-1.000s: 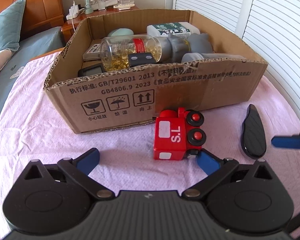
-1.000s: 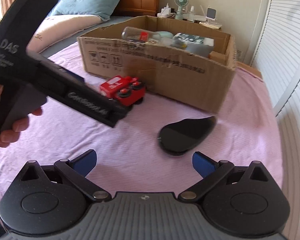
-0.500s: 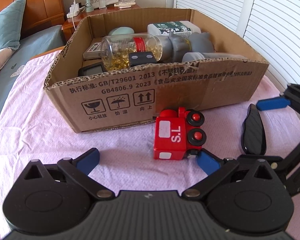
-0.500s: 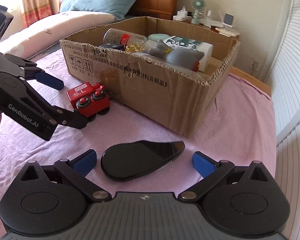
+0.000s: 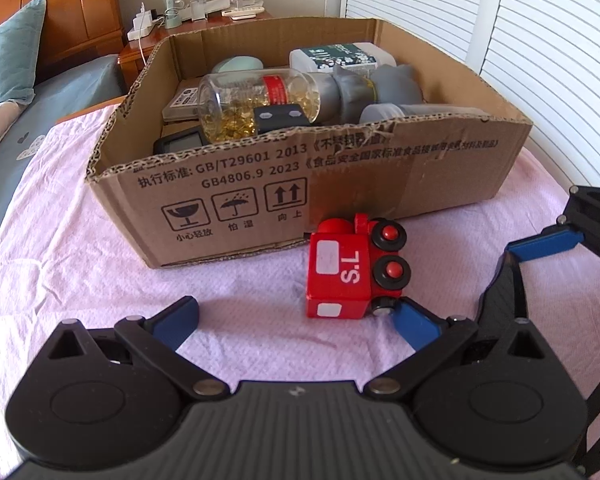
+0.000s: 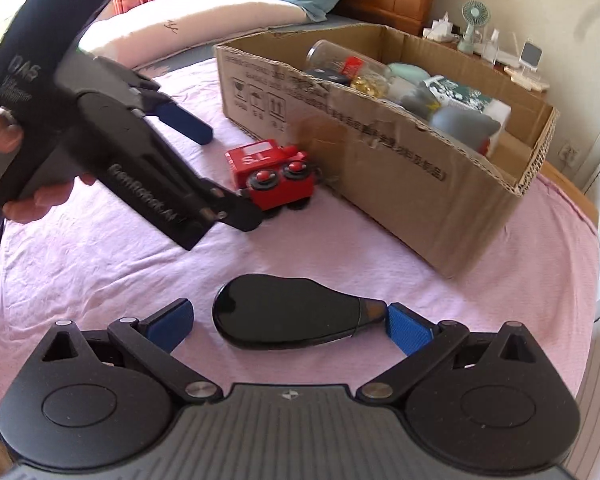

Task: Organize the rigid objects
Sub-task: 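Close left gripper on red train while right gripper closes on black oval object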

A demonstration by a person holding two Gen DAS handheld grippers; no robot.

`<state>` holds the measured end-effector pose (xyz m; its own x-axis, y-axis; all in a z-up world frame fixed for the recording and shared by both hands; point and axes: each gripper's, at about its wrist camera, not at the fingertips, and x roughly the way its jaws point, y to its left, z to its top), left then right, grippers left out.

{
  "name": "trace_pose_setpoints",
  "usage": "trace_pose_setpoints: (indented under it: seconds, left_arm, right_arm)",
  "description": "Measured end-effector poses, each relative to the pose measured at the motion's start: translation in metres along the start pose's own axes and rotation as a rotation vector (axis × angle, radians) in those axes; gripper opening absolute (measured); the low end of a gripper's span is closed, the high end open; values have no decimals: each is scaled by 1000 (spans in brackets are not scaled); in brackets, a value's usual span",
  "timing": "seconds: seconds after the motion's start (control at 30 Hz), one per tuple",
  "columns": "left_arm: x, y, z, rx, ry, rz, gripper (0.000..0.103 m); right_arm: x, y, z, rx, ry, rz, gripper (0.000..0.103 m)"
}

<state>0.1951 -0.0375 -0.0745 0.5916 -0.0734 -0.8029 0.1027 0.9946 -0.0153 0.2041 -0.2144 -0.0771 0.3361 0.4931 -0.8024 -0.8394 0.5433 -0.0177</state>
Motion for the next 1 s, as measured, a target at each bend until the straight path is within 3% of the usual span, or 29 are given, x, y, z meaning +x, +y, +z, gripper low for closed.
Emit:
trace_pose_setpoints:
  seconds: [0.13,0.2,0.33,0.47,0.83,1.0]
  left_arm:
    - [1,-4,2,32,-19,-27,98]
    - [-1,-5,3,27,-36,-29,91]
    - [-5,-9,8,24,-55,-57,65]
    - [-6,-12,10,30,-56,-59,49]
    - [-21,3,-11,13,-35,-50,49]
    - [-20,1,-10,0,-50,-31,50]
  right_arm:
    - [-1,2,-2,9,-11,-5,103]
    - [-3,3,-4,13,-16,-9,103]
    - [-2,2,-4,21,-25,-15,103]
    - [1,-1,-2,36,-37,-31,103]
    - [2,9,1,46,-30,-31,103]
    - [0,14,3,83,-28,-69,97]
